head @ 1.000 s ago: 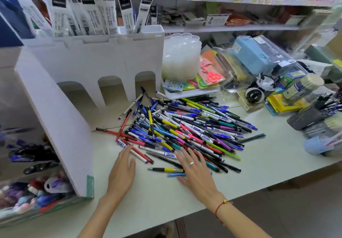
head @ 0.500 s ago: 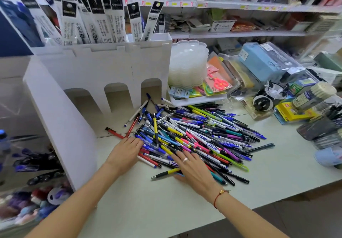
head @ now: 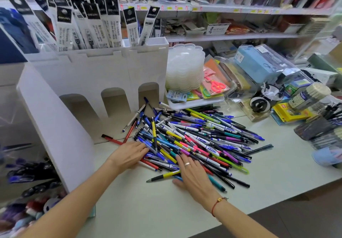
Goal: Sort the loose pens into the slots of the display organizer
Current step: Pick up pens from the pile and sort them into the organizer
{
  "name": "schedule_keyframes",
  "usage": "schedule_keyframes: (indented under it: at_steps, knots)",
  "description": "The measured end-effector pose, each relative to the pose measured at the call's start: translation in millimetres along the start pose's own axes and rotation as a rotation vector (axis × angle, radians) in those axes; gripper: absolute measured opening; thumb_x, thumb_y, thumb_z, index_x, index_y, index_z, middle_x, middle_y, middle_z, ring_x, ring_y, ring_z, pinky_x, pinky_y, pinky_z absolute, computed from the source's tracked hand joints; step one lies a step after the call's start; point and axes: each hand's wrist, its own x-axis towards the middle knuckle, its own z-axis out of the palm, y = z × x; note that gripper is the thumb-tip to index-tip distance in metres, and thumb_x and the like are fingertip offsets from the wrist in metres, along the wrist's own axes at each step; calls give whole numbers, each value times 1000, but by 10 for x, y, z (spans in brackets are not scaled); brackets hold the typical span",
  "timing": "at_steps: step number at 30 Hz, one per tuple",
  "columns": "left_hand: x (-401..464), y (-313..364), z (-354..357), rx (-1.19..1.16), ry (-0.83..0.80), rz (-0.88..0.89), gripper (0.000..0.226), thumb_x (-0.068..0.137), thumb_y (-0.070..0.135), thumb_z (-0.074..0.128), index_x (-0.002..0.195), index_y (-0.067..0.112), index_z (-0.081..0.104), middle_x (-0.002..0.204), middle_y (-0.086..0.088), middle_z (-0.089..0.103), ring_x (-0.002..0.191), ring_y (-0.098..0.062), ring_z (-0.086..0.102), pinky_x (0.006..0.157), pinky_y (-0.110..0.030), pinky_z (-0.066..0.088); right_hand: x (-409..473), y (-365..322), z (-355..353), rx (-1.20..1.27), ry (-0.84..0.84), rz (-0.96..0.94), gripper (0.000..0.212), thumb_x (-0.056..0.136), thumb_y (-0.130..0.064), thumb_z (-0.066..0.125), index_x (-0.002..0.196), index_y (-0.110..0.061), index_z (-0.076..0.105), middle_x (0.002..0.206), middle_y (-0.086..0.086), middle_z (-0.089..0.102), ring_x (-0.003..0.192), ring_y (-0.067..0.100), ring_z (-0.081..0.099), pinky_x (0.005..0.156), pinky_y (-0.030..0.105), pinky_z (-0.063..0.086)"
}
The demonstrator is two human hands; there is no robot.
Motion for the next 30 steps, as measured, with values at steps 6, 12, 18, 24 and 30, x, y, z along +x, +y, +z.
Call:
schedule_keyframes:
  at_steps: [6, 12, 18, 24, 30]
  knots:
    - [126, 57, -3, 82, -60, -12, 19, 93, 12, 56, 112, 9, 53, 103, -8, 59, 91, -24, 58, 78, -38, 48, 409, -313, -27, -22, -62, -33, 37, 53, -25, 86, 83, -12, 67, 74, 4, 58, 59, 17, 51, 48, 27, 41]
    - [53, 121, 181, -31, 20, -88, 27, 82, 15, 70, 108, 12, 64, 95, -3, 65, 84, -17, 61, 72, -31, 52, 411, -345, -70, -57, -229, 61, 34, 54, -17, 87, 67, -15, 56, 59, 2, 45, 46, 14, 20, 39, 25, 12]
    - [-20, 111, 133, -154, 0, -130, 51, 90, -4, 53, 138, 8, 41, 128, -13, 56, 113, -29, 55, 90, -39, 50, 326, -276, -218, 0, -335, 71, 39, 54, -5, 87, 79, -10, 58, 67, 5, 50, 45, 15, 35, 39, 25, 4]
    - [-171, 27, 30, -299, 181, -56, 16, 89, 26, 66, 100, 20, 56, 82, 0, 65, 72, -22, 63, 62, -35, 53, 124, -1, -214, 110, -327, 61, 38, 83, -19, 73, 114, -12, 53, 91, 3, 56, 67, 17, 55, 40, 25, 34]
    - [-183, 76, -165, -230, 340, -60, 40, 61, 12, 89, 86, 18, 60, 65, 4, 58, 54, -15, 55, 49, -24, 40, -5, 61, -223, 224, -276, 204, 60, 98, -43, 47, 148, -17, 27, 109, 1, 57, 77, 17, 55, 45, 24, 30]
